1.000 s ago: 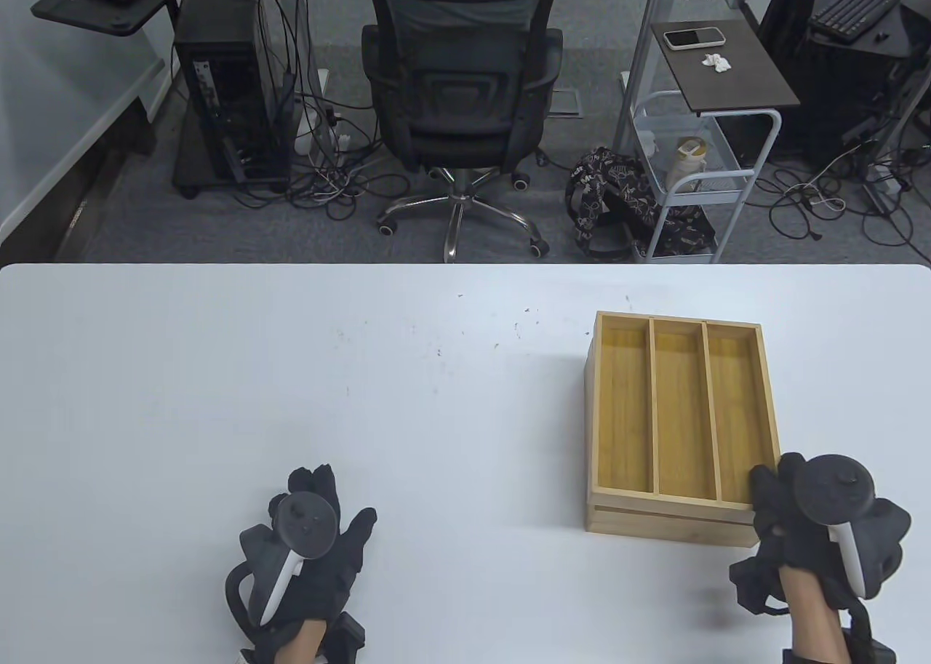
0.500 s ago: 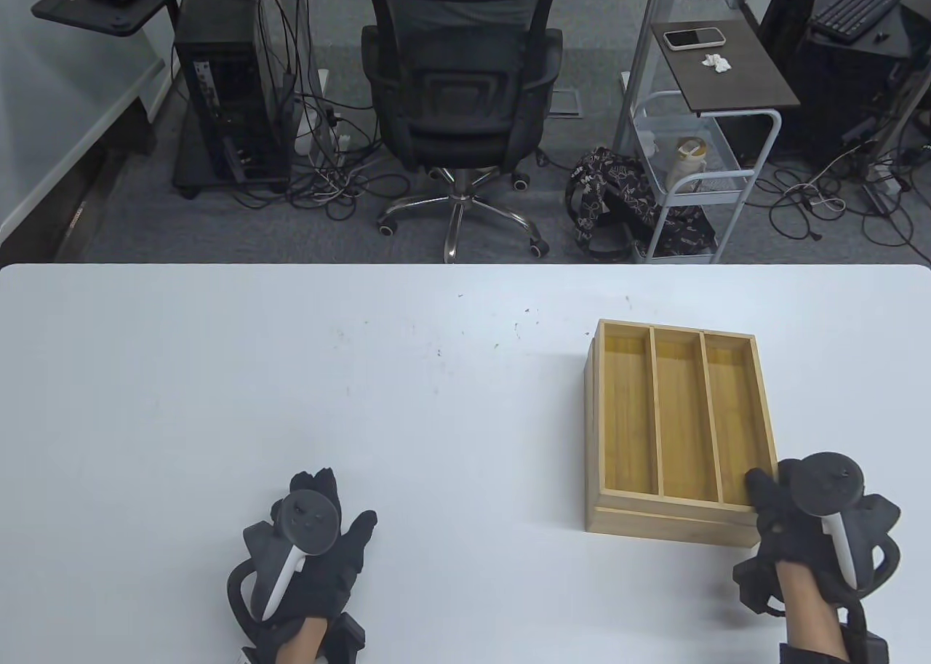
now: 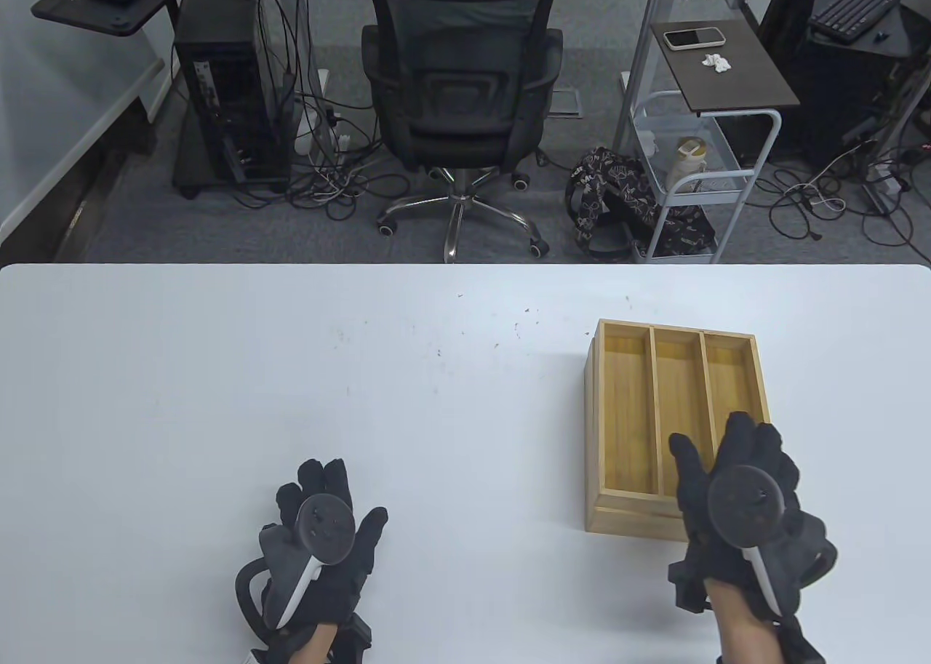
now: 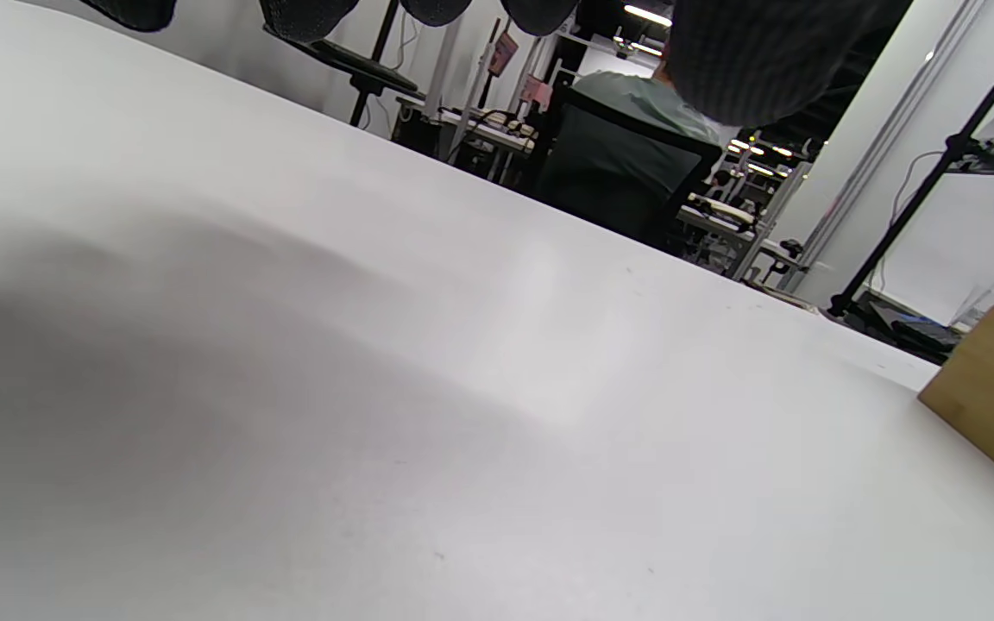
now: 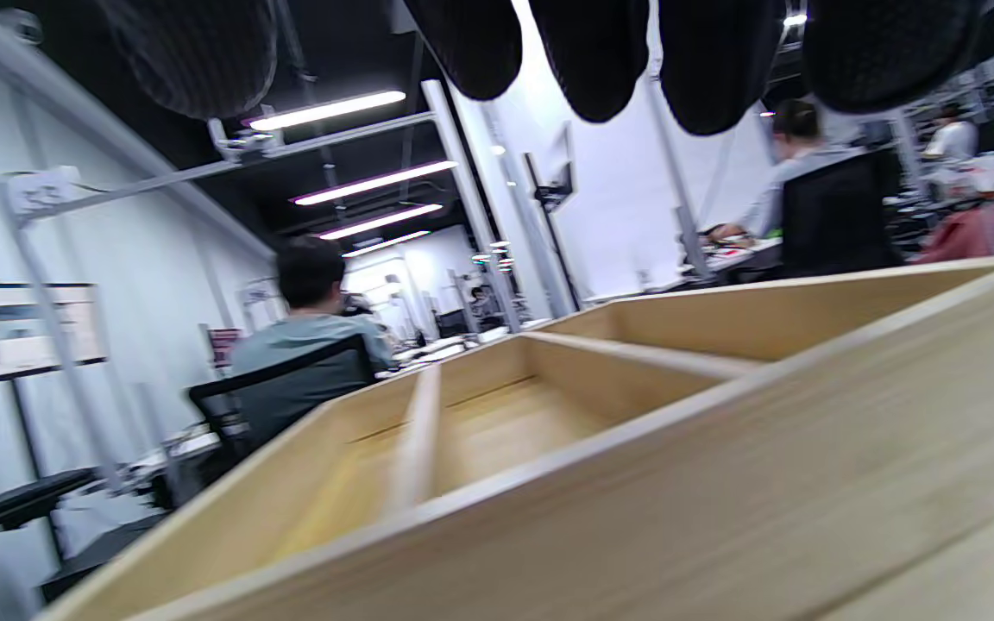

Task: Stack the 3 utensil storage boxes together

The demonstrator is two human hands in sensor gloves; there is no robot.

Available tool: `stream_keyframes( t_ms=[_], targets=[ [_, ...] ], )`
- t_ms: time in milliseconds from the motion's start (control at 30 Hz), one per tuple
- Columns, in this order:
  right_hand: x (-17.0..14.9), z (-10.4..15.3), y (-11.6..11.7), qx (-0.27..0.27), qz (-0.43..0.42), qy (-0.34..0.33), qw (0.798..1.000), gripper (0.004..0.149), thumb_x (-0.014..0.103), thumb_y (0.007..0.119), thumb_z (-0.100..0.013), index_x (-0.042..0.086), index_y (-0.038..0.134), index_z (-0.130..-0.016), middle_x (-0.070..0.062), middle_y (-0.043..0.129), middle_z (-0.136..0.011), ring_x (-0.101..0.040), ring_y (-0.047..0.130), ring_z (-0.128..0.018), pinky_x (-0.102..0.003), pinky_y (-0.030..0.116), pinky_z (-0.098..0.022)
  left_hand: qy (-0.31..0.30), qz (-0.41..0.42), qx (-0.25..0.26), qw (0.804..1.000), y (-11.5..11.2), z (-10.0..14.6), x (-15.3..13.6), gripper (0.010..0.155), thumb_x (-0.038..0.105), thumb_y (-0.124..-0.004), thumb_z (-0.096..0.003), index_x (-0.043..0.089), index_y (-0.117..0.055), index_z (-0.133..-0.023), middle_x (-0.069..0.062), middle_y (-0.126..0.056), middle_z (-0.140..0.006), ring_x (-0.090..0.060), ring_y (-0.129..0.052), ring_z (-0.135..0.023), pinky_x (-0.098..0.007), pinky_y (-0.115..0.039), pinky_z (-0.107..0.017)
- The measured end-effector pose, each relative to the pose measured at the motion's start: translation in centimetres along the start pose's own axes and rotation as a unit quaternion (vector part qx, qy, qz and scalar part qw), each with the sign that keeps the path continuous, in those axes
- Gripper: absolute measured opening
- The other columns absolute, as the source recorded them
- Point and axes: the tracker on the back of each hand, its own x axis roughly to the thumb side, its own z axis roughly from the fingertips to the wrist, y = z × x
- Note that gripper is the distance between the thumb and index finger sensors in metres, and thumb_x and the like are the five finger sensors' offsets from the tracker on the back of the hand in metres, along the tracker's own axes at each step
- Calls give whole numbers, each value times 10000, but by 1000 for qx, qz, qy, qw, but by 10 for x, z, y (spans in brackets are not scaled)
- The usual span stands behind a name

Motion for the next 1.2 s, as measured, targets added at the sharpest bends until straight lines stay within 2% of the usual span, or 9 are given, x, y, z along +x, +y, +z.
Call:
stream_keyframes(
  t_ms=[200,367,467,767,1200],
  targets=[
    [57,37,31,21,-45,-79,996,825,701,602,-550,171,405,-1150,-307,358,-1218,-613,441,-1024,-833,515,-614,-24,-1,23,999,7,12,8,827,722,-632,-519,417,-250,-1187,39,-229,-1303,-350,-380,-1242,-672,-464,-822],
    [80,65,58,37,-63,-139,988,845,730,578,-538,187,383,-1155,-297,317,-1229,-588,382,-1048,-823,466,-643,-26,7,18,999,6,12,8,825,718,-633,-521,416,-251,-1187,34,-233,-1302,-354,-367,-1240,-671,-457,-822],
    [88,78,72,44,-29,-162,985,846,739,571,-536,192,387,-1155,-297,316,-1231,-586,376,-1050,-811,453,-656,-30,14,19,999,7,14,7,821,713,-634,-523,412,-256,-1187,27,-231,-1301,-359,-345,-1236,-674,-438,-822],
    [83,88,81,49,-15,-165,985,839,730,576,-537,179,411,-1148,-297,341,-1224,-583,397,-1045,-803,454,-659,-35,12,14,999,3,17,10,822,710,-634,-524,406,-255,-1188,17,-230,-1300,-367,-336,-1233,-674,-433,-821],
    [80,89,76,38,-11,-157,987,829,722,589,-541,172,438,-1142,-301,360,-1221,-583,409,-1042,-797,463,-661,-35,16,1,999,2,18,11,828,706,-631,-527,392,-243,-1188,-7,-232,-1297,-372,-339,-1231,-675,-435,-821]
  ],
)
